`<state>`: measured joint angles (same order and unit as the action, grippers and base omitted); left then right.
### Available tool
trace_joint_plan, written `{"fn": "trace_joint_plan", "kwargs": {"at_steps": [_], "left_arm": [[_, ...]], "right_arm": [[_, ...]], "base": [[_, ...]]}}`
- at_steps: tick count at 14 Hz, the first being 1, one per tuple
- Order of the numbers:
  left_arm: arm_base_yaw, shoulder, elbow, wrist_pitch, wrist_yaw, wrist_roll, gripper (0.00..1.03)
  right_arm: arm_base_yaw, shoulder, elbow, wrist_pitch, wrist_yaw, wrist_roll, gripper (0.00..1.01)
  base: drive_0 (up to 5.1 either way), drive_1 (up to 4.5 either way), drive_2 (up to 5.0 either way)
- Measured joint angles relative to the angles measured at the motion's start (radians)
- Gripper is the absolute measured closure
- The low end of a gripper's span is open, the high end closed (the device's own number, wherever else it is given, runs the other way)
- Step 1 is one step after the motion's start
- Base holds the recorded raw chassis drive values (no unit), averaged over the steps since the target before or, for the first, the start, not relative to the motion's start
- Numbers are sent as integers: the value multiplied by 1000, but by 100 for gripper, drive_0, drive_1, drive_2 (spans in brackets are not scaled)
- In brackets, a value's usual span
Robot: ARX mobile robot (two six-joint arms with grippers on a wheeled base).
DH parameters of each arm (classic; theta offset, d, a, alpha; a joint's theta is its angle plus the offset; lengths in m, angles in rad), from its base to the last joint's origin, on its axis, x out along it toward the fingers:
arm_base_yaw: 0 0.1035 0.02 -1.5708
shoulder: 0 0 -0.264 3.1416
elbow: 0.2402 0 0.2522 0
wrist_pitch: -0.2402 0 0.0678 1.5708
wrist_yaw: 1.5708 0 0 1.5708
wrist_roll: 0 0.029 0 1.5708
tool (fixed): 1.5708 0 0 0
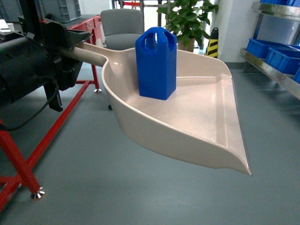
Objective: Place part in tray to right shelf
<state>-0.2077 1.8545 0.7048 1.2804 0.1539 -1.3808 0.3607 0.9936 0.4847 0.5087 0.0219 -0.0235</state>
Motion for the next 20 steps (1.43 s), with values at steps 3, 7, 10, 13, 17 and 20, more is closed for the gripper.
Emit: {"fn": "trace_joint_plan", "kwargs": {"at_steps": [3, 7, 10, 13, 17, 20], "left_arm": [[-3, 2, 3, -5, 1, 0, 89], [-2, 2, 2, -2, -1, 0, 89], [-2, 2, 2, -1, 0, 0, 89], [-2, 2, 2, -1, 0, 0, 89], [-2, 2, 2, -1, 0, 0, 89], [-2, 2, 2, -1, 0, 0, 89]], "right_arm": [[0, 0, 0, 2, 0, 0, 3], [0, 0, 0, 1, 0, 0, 3], [0, 0, 0, 1, 0, 0, 3], [0, 0, 0, 1, 0, 0, 3], [0, 0, 0, 1, 0, 0, 3], [0, 0, 0, 1, 0, 0, 3]], "base": [[-177, -177, -177], [-167, -167, -167], [-162, -162, -162], [-159, -159, -159], [-158, -158, -158], [-171, -171, -171]]}}
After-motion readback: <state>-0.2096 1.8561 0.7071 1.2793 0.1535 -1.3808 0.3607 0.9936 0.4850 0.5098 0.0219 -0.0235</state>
